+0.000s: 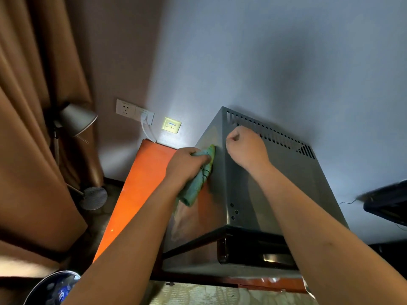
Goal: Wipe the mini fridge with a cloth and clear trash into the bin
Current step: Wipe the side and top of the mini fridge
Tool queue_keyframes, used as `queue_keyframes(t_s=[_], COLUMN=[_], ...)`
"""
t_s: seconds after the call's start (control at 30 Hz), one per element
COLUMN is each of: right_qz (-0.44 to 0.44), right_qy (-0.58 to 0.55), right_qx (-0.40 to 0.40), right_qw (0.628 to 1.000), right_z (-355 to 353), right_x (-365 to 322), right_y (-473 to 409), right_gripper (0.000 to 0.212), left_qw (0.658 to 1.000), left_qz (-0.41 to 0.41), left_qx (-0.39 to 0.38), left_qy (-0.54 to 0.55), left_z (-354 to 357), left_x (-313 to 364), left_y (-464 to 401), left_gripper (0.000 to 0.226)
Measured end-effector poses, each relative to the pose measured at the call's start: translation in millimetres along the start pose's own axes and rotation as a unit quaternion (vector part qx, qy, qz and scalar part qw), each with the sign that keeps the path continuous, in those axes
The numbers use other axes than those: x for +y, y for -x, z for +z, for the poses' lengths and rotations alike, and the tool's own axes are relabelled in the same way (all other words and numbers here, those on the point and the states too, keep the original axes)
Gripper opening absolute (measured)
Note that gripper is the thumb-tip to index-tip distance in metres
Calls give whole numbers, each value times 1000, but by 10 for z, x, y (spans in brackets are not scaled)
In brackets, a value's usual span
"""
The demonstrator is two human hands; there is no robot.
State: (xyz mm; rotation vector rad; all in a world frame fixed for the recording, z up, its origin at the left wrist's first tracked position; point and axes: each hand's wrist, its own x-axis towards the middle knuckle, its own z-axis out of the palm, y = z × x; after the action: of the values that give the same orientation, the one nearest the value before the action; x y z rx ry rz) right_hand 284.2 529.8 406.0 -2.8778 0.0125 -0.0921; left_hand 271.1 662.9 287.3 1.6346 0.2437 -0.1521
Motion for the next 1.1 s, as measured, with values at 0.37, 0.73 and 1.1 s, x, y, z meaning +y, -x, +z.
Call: queue_keyframes(t_s=[0.37, 0.73, 1.1], right_qz=[66, 76, 155], right_qy=[-81, -29, 5], right_qx=[146, 129, -89], right_qw=[984, 988, 984], right_z=[363, 387, 55], right_x=[-48, -25, -206], right_y=[-393, -438, -744], right_gripper=[24, 11, 18], left_qw=[999, 999, 998], left_qz=[10, 35, 24], left_qx=[-4, -7, -53], left_qy=[-50, 28, 29], left_z=[4, 45, -73], left_x=[-16, 304, 405], left_y=[-475, -641, -768], left_gripper=[21, 24, 24])
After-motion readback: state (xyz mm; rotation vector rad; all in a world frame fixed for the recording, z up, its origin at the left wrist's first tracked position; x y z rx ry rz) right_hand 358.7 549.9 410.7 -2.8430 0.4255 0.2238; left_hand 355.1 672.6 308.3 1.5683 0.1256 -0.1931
